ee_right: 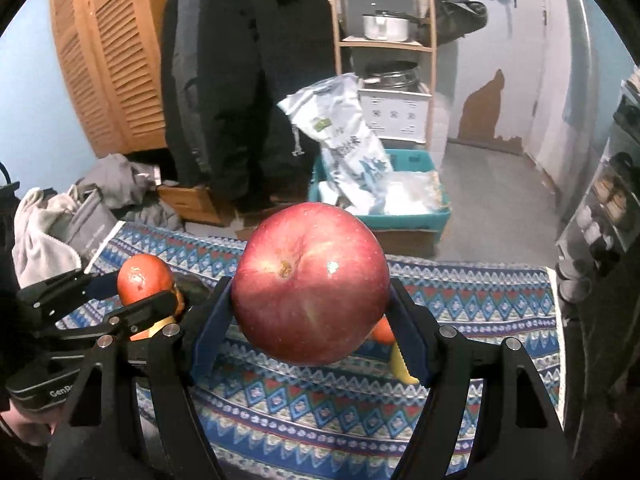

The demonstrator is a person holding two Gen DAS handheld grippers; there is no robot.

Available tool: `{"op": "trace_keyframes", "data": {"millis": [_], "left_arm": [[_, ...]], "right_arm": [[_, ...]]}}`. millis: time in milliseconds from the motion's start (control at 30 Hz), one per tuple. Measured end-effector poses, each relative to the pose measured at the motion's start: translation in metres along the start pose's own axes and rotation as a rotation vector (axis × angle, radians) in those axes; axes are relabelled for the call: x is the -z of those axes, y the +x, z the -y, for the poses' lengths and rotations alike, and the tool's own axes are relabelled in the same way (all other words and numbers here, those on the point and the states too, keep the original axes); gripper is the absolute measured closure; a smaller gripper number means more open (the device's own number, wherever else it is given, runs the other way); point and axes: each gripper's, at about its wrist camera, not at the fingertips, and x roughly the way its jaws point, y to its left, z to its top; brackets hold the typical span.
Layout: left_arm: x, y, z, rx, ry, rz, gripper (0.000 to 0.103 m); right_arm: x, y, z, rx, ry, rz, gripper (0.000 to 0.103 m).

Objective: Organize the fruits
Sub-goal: 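Lift the red apple with the right tool while the left tool carries the small orange to the bowl, then lower the small orange into the bowl and open the left tool while the right tool lowers the apple in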

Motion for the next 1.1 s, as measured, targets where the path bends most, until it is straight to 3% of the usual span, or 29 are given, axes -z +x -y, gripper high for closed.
{"op": "trace_keyframes", "data": {"millis": [600, 1100], "left_arm": [[0.044, -0.019, -0.095, -0.141, -0.106, -0.036, 0.056], [0.091, 0.016, -0.169, -0.234, -0.251, -0.156, 0.056]], "right_arm": [[-0.007, 0.064, -0.078, -0.146, -0.033, -0.102, 0.029], [0.013, 0.149, -0.129, -0.215, -0.036, -0.248, 0.029]]}}
